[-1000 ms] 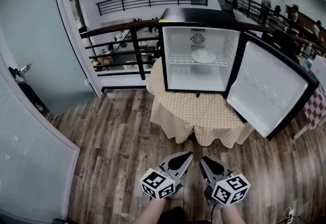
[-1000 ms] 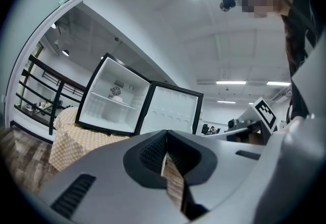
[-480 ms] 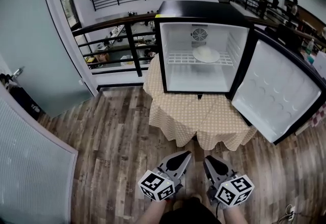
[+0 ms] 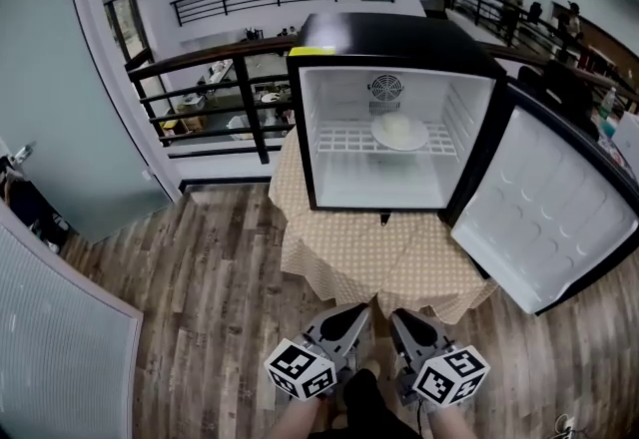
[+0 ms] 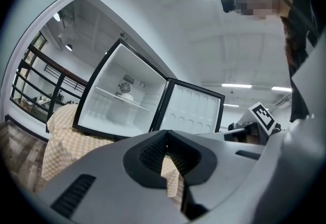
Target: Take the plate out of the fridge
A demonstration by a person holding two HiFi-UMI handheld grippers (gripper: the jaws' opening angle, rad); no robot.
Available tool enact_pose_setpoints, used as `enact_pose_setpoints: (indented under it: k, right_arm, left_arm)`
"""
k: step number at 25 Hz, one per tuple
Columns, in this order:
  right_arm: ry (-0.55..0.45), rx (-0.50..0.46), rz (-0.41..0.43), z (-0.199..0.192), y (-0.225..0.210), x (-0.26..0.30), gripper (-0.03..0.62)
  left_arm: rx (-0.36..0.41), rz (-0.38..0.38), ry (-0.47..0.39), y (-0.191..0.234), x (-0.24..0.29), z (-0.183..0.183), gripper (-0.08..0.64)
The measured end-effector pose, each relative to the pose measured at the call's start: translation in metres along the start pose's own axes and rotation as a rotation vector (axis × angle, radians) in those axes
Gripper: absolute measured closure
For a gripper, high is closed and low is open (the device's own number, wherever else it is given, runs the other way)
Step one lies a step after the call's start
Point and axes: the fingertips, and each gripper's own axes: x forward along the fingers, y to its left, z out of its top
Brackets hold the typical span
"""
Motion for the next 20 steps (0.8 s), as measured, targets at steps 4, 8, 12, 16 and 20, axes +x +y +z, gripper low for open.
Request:
enact_pose_setpoints:
  k: [4, 8, 12, 16, 20]
  right_arm:
    - [0.004, 0.020, 0.016, 0.017, -0.016, 0.031, 0.538]
    - [0.016, 0.036, 0.033, 0.030, -0.032, 0.057, 0.538]
    - [0.023, 0.039, 0.055, 0.046, -0.048, 0.079, 0.538]
    - [0.026, 0.053, 0.065, 0.059, -0.064, 0.096, 0.538]
    - [0.026, 0.076, 0.073, 0.068, -0.079, 0.107, 0.538]
  left_arm:
    - [0.003, 0.009, 0.004, 0.027, 0.023, 0.010, 0.551]
    - [-0.001, 0.024, 0.012, 0.049, 0.045, 0.016, 0.551]
    - [0.000, 0.034, 0.005, 0.068, 0.068, 0.025, 0.551]
    - [-0.003, 0.036, 0.006, 0.080, 0.092, 0.029, 0.551]
    - [0.004, 0.026, 0.019, 0.086, 0.114, 0.031, 0.551]
